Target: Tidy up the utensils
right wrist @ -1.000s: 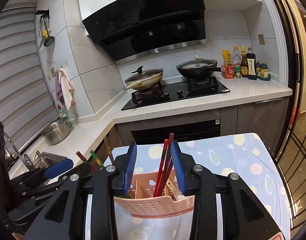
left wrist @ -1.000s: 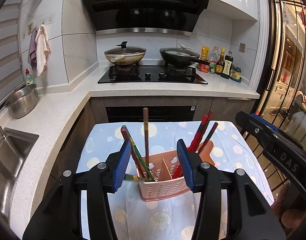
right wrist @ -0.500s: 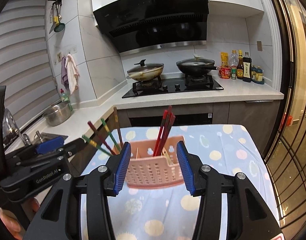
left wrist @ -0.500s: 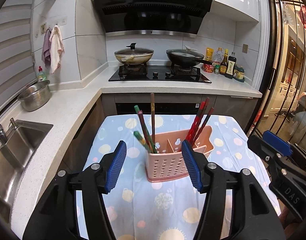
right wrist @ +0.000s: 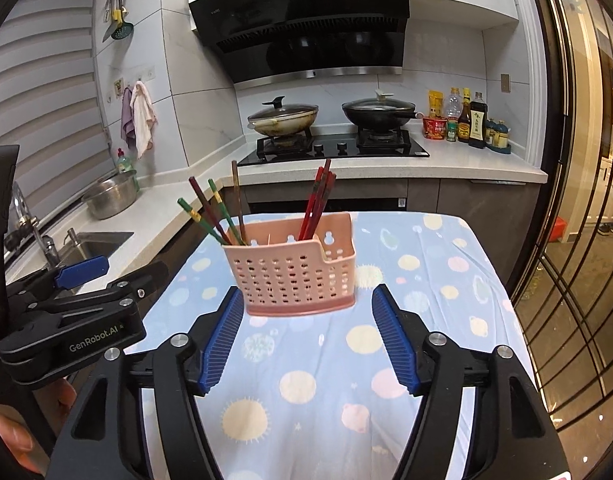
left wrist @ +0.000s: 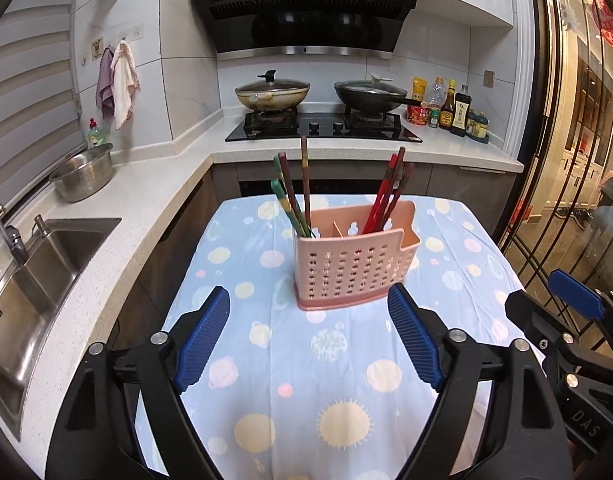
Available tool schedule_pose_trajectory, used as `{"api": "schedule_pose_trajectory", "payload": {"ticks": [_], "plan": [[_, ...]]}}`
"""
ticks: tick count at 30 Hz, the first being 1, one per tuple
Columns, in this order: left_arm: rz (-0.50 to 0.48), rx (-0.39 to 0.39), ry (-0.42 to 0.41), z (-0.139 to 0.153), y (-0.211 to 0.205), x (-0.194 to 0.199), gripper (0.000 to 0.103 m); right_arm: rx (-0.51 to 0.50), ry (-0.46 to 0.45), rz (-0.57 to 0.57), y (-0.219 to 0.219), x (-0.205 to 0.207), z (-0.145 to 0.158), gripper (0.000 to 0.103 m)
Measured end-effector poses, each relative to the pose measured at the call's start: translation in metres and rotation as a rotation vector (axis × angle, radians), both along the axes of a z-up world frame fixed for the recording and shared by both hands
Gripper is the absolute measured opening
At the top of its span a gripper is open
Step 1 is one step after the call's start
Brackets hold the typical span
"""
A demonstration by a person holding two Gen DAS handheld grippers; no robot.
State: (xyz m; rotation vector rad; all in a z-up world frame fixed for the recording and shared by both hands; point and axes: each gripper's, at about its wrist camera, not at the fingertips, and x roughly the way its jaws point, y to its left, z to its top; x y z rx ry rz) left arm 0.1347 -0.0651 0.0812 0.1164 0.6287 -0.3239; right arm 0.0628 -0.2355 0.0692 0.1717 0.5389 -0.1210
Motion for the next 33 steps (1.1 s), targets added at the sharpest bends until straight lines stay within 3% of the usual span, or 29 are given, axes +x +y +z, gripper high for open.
{"api": "schedule_pose_trajectory", "payload": {"ticks": [5, 20, 33], "plan": [[0.004, 0.011, 0.014, -0.010, 0.002, -0.017, 0.087, -0.023, 0.014, -0.004, 0.008, -0.017, -0.008, 0.068], [0.031, 0.061, 0.039, -0.030, 0.013, -0.041, 0.093, -0.008, 0.054, 0.001, 0.018, -0.042, -0.024, 0.083], [0.050, 0.071, 0.062, -0.040, 0.019, -0.047, 0.095, 0.011, 0.082, -0.006, 0.022, -0.048, -0.034, 0.084]]}}
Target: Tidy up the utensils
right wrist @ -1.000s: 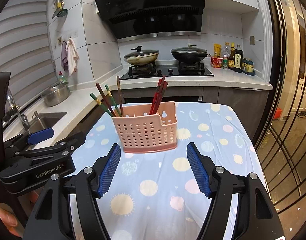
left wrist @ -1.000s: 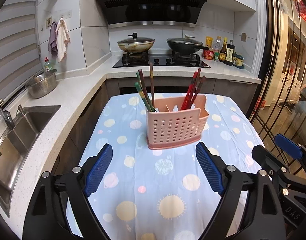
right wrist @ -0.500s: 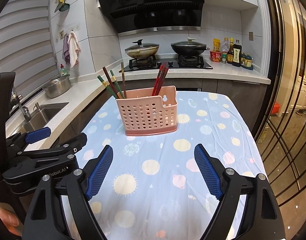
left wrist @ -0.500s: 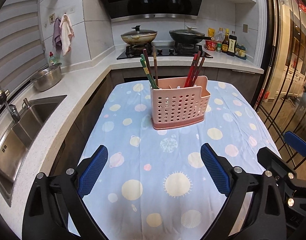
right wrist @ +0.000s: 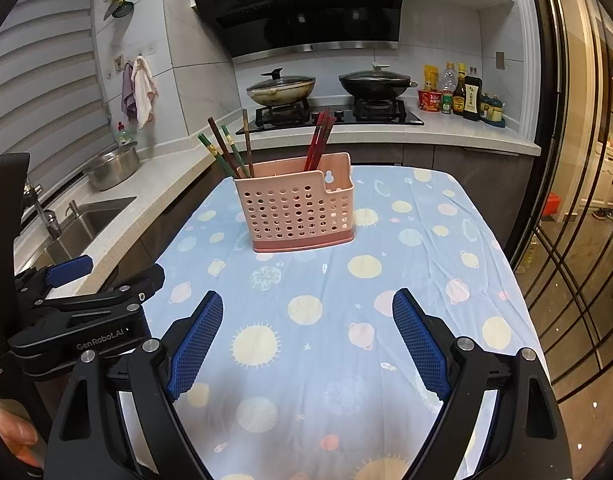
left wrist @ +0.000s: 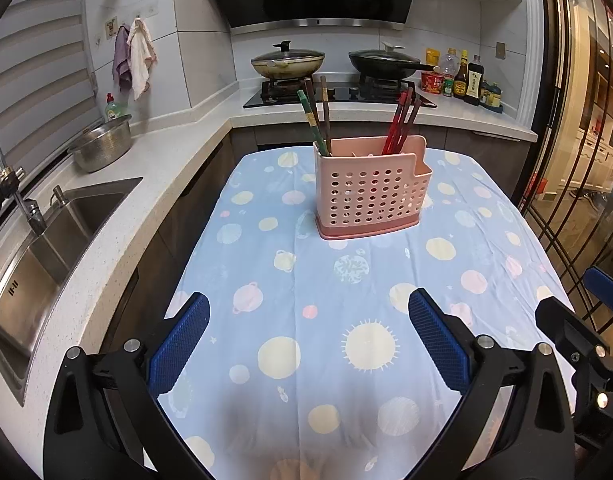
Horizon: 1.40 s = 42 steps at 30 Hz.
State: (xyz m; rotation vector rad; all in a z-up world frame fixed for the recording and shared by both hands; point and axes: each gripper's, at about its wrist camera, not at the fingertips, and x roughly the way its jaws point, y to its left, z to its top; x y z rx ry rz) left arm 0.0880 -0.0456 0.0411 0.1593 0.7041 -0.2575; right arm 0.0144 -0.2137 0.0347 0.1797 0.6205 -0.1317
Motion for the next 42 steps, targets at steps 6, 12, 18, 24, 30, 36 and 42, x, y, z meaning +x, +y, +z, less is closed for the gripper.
{"api": "schedule_pose_trajectory", "payload": {"ticks": [6, 12, 18, 24, 30, 36, 42], "plan": [[-0.007, -0.001, -0.008, 0.005, -0.004, 0.001, 0.096, -0.016, 0.001, -0.002, 0.001, 0.001, 0.000, 0.084], [0.005, 0.001, -0.018, 0.010, -0.005, 0.002, 0.096, -0.039, -0.007, -0.013, 0.000, 0.002, 0.003, 0.084], [0.020, 0.006, -0.013, 0.010, -0.005, 0.002, 0.096, -0.048, -0.003, -0.017, 0.000, 0.001, 0.003, 0.084], [0.021, 0.021, -0.019, 0.008, -0.004, -0.002, 0.096, -0.044, 0.003, -0.017, -0.002, -0.002, 0.000, 0.086], [0.020, 0.027, -0.014, 0.006, -0.005, -0.004, 0.096, -0.063, -0.013, -0.052, -0.005, -0.008, 0.001, 0.096], [0.019, 0.025, -0.012, 0.005, -0.005, -0.006, 0.096, -0.073, -0.021, -0.060, -0.005, -0.011, 0.002, 0.096], [0.021, 0.033, -0.019, 0.002, -0.008, -0.011, 0.096, -0.069, -0.010, -0.055, -0.005, -0.011, 0.000, 0.096]]}}
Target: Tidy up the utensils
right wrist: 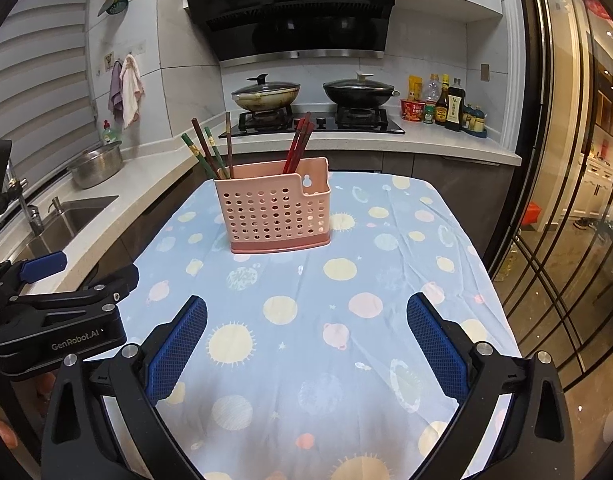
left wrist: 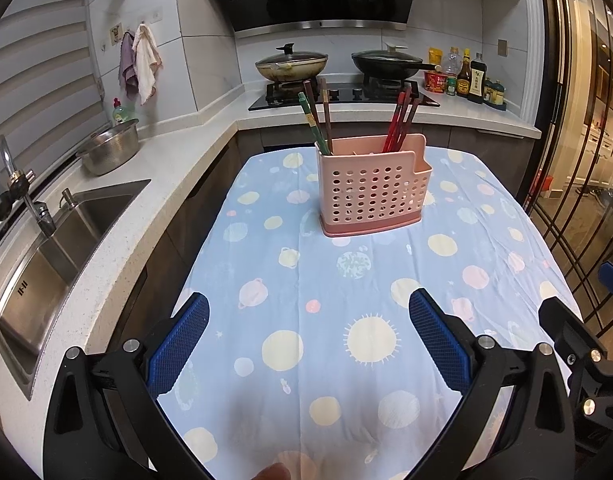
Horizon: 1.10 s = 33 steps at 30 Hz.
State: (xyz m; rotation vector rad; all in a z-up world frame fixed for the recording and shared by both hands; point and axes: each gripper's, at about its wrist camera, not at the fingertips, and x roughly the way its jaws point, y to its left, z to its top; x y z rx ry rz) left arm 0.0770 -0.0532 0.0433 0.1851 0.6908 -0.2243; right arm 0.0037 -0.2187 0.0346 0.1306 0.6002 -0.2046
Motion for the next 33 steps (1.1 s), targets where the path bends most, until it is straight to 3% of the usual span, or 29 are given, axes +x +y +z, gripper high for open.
{"api": "schedule_pose_trajectory", "payload": {"ticks": [33], "plan": [[-0.008, -0.010, 0.002, 0.0001, -0.0049, -0.0065, 0.096, 0.015, 0.004, 0.010, 0.0054, 0.0004, -0.0040, 0.096]]}}
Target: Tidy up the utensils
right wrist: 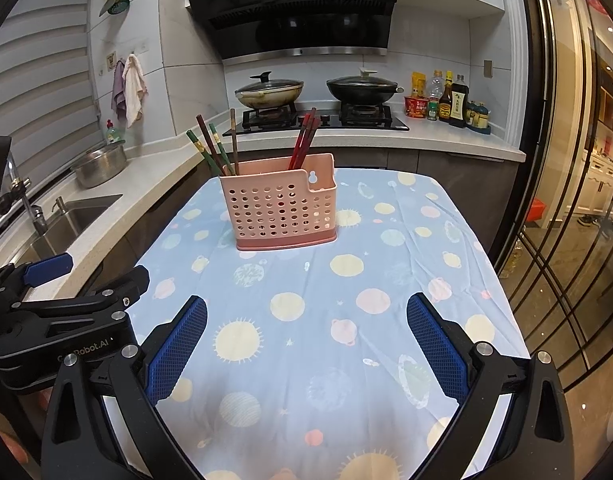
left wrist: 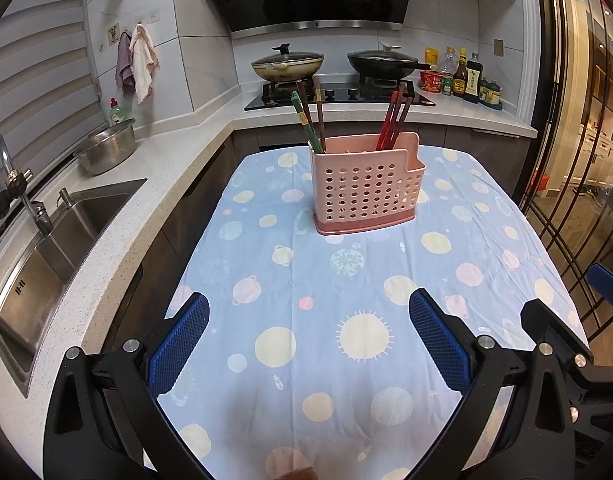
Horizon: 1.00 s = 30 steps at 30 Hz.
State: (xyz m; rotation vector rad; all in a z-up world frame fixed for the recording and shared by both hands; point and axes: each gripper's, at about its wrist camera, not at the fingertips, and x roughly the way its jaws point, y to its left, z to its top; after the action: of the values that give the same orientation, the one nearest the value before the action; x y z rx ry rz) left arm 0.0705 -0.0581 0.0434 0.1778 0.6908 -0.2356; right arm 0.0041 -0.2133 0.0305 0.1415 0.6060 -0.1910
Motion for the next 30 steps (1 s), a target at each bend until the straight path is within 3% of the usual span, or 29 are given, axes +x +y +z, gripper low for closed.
{"api": "schedule_pose_trajectory", "payload": {"ticks": [30], "plan": [[0.019, 0.017, -0.023, 0.0071, -0.0021, 0.0043, 0.096, 0.006, -0.009, -0.015, -0.0102, 0.0032, 0.0035, 0.096]]}}
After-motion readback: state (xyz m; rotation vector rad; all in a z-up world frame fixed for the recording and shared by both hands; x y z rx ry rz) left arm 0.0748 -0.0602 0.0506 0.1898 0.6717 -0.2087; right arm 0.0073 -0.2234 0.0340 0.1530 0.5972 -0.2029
